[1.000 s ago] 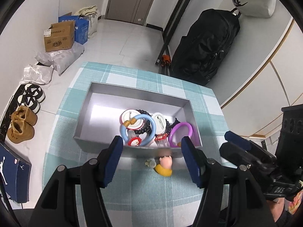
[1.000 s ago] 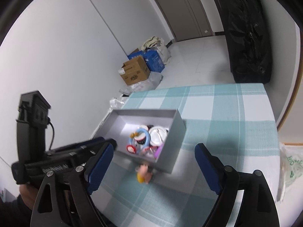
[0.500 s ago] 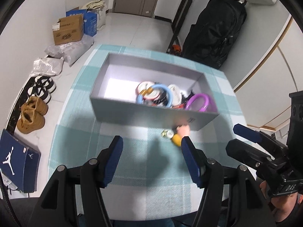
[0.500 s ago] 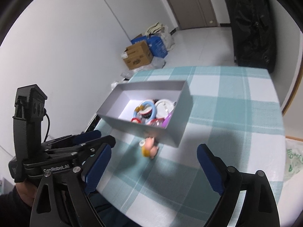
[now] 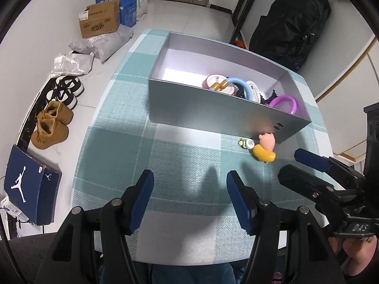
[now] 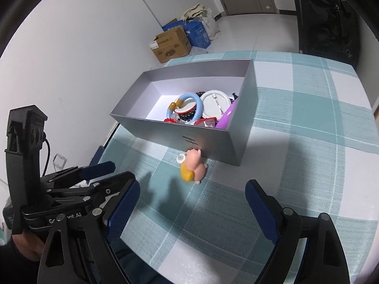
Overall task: Organize jewelry
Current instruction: 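Move the right tool to the pink pig figurine and close it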
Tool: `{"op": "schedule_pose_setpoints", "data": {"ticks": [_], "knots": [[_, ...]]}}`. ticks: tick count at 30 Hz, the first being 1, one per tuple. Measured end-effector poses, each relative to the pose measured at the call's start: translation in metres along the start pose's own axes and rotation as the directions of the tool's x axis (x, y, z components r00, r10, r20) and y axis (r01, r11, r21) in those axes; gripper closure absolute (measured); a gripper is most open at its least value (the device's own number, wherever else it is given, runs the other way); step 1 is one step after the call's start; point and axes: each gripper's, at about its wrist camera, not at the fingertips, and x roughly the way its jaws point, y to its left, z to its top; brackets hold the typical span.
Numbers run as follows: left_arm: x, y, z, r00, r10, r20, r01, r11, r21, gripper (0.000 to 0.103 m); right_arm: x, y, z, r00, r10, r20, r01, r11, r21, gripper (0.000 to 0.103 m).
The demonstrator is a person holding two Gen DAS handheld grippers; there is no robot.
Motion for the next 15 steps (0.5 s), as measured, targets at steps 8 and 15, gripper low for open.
{"op": "schedule_pose_setpoints", "data": {"ticks": [8, 15], "knots": [[-0.003, 0.000, -0.001, 1.000, -0.008, 0.006, 0.008, 1.000, 0.003, 0.044, 0.023, 0.007, 0.007, 0.998, -0.058, -0.037, 0.056, 0.997, -0.044, 0.034], [-0.005, 0.002, -0.001, 1.000, -0.022, 0.016, 0.022, 1.000, 0.002, 0.044, 0.030, 0.014, 0.009, 0.993, -0.111, -0.034, 0.107, 0.990, -0.091, 0.058]]}}
